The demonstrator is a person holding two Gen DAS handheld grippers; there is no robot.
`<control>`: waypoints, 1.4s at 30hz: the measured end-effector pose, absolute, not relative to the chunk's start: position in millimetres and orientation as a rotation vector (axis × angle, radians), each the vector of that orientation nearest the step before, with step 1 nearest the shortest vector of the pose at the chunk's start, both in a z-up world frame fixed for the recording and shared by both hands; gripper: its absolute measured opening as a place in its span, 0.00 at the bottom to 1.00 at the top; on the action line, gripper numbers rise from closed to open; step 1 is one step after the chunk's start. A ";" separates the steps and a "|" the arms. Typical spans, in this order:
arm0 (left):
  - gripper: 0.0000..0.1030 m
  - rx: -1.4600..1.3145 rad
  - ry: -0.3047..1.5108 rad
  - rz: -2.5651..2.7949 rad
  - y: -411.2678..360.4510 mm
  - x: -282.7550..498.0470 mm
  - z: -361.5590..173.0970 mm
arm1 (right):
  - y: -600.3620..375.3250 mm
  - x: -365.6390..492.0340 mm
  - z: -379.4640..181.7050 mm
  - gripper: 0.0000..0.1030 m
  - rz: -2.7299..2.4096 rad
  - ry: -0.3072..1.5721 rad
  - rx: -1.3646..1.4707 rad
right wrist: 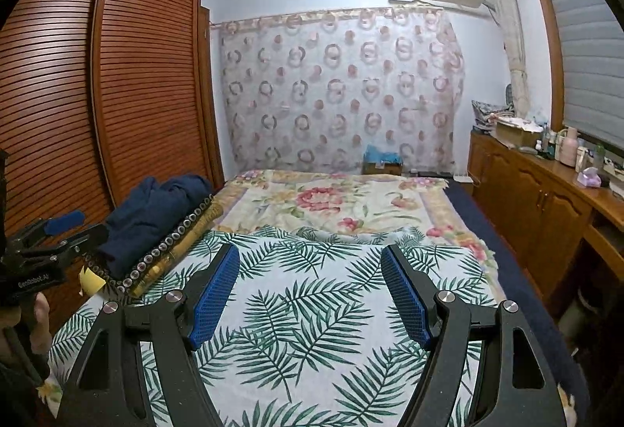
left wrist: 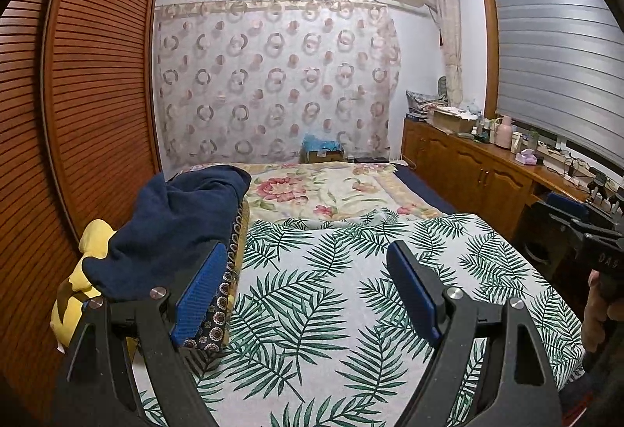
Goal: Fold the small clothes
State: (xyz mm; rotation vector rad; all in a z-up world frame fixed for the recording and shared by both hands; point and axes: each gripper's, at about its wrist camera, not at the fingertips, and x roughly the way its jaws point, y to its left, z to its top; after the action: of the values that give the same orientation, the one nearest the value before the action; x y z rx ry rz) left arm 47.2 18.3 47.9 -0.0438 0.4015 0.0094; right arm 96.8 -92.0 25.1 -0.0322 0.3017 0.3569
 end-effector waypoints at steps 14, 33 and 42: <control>0.82 -0.044 0.394 0.012 18.9 46.1 48.9 | -109.3 87.6 33.9 0.74 0.347 0.305 -0.037; 0.82 -0.049 0.388 0.011 19.5 45.3 49.8 | -117.5 83.7 38.3 0.74 0.353 0.304 -0.040; 0.82 -0.048 0.388 0.014 20.1 44.2 51.6 | -119.5 82.2 40.4 0.74 0.359 0.303 -0.038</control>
State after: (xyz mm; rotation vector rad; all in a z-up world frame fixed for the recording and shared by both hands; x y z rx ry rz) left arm 44.2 20.1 51.6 -0.0484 0.3876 0.0135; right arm 82.2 -119.5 40.4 -0.0378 0.3033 0.3593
